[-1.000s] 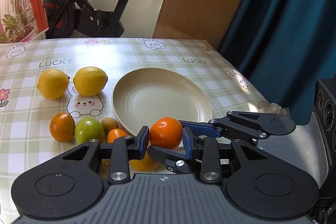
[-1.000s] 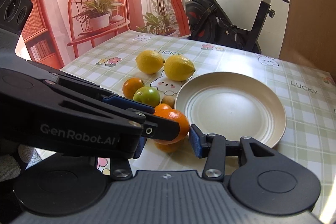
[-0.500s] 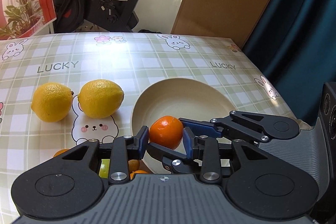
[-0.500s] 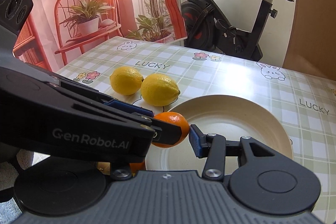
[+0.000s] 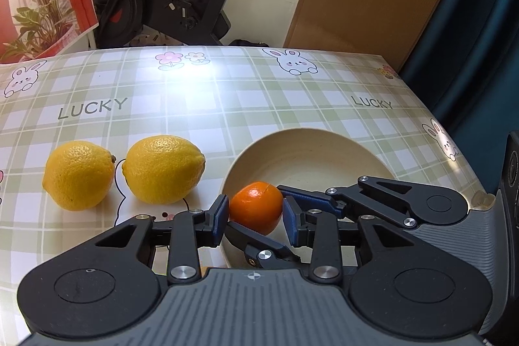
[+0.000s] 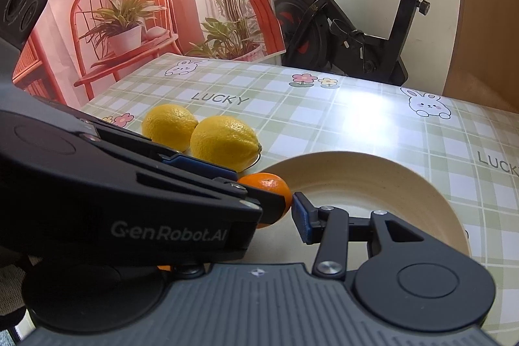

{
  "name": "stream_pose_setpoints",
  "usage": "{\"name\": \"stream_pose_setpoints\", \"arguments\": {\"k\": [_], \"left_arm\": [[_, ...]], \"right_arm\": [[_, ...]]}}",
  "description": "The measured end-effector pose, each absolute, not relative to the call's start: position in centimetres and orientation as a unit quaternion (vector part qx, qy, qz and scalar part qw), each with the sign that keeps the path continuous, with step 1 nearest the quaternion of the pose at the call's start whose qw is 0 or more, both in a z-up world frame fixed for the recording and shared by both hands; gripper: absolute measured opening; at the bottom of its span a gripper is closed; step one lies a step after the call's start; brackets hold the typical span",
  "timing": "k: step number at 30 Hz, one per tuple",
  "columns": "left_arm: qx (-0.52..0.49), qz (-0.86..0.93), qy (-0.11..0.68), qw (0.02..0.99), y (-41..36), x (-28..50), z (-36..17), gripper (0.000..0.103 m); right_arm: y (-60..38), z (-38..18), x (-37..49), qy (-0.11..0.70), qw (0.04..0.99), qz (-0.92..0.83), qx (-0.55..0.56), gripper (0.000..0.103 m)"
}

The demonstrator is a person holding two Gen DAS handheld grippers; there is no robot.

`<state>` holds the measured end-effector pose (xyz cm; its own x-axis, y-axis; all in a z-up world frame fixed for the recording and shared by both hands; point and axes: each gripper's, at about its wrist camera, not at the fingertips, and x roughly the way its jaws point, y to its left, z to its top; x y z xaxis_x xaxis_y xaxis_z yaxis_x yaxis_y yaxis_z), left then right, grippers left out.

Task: Organize fruits
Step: 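Carry the tangerine onto the cream plate and open the left gripper, then lift the left tool away from the plate toward the remaining fruit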

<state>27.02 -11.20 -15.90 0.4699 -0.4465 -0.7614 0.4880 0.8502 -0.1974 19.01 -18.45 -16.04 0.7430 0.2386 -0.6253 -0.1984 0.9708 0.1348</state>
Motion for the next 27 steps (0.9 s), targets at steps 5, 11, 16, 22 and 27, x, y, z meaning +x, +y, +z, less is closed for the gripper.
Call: {"name": "stream_pose_setpoints", "arguments": {"k": [5, 11, 16, 22, 27], "left_arm": [[0.022, -0.265, 0.439, 0.858, -11.5, 27.4, -16.2, 0.038], [0.021, -0.264, 0.439, 0.859, -11.7, 27.5, -16.4, 0.038], [-0.007, -0.262, 0.435, 0.861, -10.8, 27.3, -16.3, 0.043], [-0.016, -0.256, 0.419, 0.871, -9.5, 26.5, -15.1, 0.048], [-0.026, -0.232, 0.411, 0.881, -8.3, 25.2, -13.9, 0.048]], "right_arm": [[-18.2, -16.4, 19.5, 0.344, 0.931, 0.112, 0.037, 0.046], [-18.2, -16.5, 19.9, 0.349, 0.93, 0.103, 0.044, 0.046], [-18.2, -16.5, 20.0, 0.353, 0.93, 0.095, 0.047, 0.047], [-18.1, -15.4, 19.1, 0.336, 0.937, 0.089, 0.043, 0.051], [-17.7, -14.3, 17.8, 0.322, 0.942, 0.09, 0.033, 0.052]]}}
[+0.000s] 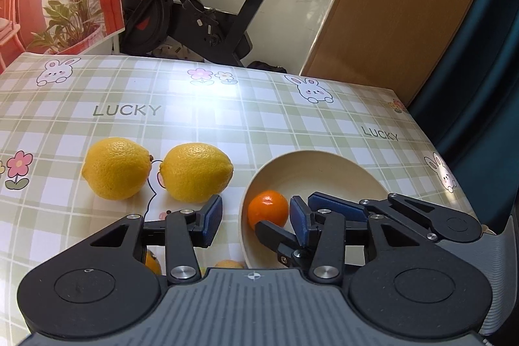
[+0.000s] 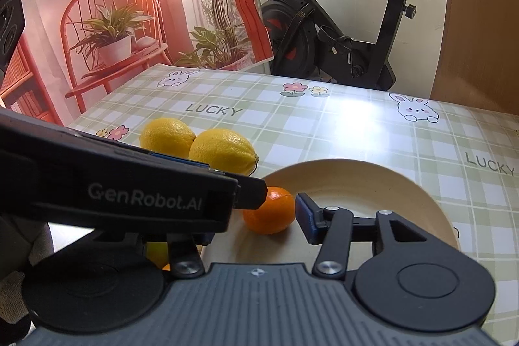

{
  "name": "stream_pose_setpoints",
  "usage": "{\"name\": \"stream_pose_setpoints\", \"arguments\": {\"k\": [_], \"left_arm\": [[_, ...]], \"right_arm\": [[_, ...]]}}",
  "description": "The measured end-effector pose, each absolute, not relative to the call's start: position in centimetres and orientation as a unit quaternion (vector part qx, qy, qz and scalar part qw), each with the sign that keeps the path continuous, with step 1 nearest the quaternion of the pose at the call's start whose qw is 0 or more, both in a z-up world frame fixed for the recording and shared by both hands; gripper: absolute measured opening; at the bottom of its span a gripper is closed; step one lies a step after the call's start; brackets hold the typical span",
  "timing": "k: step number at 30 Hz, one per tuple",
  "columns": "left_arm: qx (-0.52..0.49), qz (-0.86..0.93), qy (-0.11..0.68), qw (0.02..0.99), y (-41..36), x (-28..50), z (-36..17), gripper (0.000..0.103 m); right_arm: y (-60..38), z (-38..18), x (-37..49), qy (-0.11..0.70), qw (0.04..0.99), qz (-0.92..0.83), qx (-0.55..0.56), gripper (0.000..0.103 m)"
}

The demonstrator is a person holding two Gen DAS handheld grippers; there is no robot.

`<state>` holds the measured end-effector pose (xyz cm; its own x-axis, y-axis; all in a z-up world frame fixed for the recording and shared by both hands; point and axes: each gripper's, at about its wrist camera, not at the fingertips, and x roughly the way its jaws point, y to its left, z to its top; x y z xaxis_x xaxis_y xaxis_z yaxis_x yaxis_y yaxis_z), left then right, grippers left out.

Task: Organize fruits
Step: 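Lift the left tool away from the plate toward the remaining fruit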

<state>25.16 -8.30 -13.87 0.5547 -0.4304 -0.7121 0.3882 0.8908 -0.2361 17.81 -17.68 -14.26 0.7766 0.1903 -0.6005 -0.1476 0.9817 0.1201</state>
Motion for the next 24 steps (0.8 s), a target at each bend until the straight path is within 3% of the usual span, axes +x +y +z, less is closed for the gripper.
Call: {"name": "stream_pose_setpoints", "arguments": {"k": [24], "left_arm": [[0.011, -0.165, 0.316, 0.934, -5.9, 15.7, -9.6, 0.048]], "right_arm": [[-16.6, -12.7, 10.2, 0.283, 0.955, 0.047, 0.071, 0.054]]}}
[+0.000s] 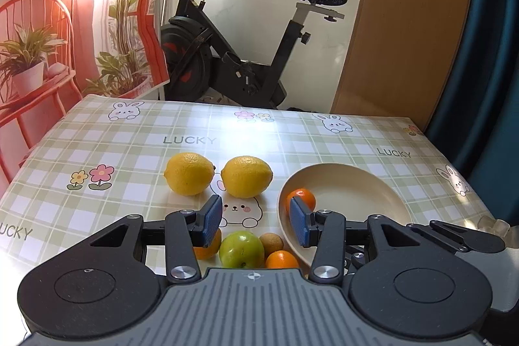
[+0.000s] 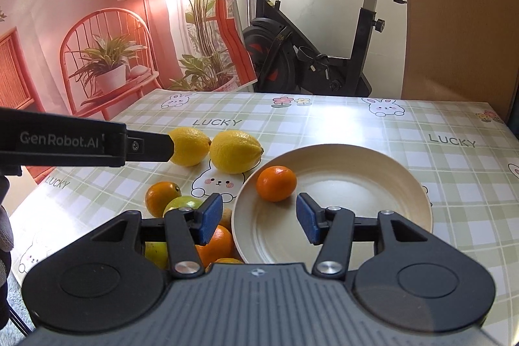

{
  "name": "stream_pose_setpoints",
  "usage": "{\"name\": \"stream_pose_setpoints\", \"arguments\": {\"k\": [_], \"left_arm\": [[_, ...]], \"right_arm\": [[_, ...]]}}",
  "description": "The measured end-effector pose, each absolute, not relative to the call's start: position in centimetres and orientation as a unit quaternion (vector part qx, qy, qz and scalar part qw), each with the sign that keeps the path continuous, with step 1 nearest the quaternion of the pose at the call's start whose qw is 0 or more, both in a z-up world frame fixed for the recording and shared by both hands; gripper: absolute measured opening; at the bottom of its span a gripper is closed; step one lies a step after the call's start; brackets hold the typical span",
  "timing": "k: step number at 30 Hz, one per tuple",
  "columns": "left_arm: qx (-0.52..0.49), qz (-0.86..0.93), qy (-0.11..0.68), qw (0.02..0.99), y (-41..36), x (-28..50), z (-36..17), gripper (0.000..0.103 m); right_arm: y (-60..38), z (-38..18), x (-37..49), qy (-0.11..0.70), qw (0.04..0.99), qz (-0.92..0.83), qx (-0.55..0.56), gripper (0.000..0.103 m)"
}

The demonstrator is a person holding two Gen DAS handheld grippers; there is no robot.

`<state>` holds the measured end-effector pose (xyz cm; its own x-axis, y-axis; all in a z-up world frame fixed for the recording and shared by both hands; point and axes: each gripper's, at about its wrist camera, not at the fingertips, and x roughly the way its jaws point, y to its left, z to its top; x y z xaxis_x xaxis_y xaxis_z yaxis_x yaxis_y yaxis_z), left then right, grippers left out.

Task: Organize fruits
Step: 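Lift the left tool away from the plate toward the remaining fruit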

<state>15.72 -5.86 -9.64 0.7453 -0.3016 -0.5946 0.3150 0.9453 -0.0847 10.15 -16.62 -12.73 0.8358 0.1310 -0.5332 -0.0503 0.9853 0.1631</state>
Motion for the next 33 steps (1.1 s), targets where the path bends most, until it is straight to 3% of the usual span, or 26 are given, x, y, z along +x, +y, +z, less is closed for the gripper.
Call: {"name": "stream_pose_setpoints", "arguments": {"k": [33], "left_arm": [[0.001, -0.169, 0.335, 0.927, -4.7, 13.5, -11.8, 0.048]], "right_arm": [[-15.2, -14.3, 7.5, 0.291, 0.953, 0.07, 0.04, 0.054]]}}
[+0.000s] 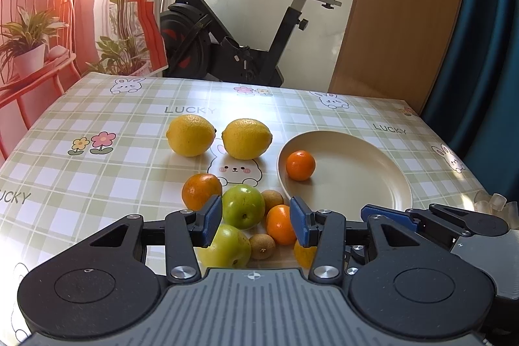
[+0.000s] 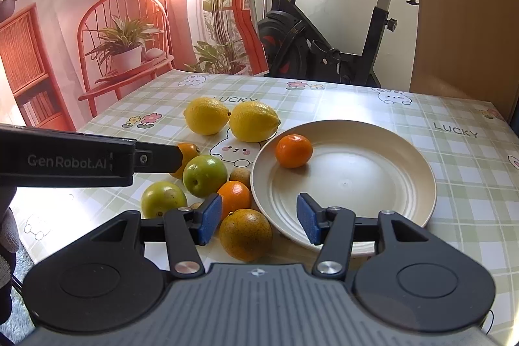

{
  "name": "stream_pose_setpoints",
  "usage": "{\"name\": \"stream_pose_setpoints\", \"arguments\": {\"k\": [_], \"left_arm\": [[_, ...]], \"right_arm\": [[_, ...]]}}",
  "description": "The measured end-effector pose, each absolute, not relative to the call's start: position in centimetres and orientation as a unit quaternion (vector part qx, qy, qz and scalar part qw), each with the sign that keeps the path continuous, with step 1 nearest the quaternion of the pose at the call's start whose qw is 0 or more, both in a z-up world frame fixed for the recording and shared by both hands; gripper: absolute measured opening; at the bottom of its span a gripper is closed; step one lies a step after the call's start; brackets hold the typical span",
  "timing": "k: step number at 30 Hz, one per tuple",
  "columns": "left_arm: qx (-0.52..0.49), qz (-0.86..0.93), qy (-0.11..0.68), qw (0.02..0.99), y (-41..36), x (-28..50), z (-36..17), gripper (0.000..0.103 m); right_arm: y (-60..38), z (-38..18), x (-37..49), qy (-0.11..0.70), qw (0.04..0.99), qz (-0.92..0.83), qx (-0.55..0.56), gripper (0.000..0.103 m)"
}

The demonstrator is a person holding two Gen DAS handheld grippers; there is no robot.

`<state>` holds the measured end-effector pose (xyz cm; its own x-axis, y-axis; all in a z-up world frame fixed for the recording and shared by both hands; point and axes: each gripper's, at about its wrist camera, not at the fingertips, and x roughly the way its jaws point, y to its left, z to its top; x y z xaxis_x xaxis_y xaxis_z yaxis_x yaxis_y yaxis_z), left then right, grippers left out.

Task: Organize fruits
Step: 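Lift the left tool away from the plate toward the remaining fruit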

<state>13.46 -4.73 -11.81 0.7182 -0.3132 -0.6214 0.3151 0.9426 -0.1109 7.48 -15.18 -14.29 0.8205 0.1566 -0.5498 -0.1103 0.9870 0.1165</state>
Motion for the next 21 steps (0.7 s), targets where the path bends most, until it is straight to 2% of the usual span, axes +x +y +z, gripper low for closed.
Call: {"name": "stream_pose_setpoints", "arguments": {"k": [21], "left_arm": [[-0.003, -0.173, 0.346, 0.922, -4.89, 13.52, -12.07, 0.048]], "right_arm": [[-14.82, -14.4, 7.29, 0.3, 0.95, 0.082, 0.032, 0.055]]}}
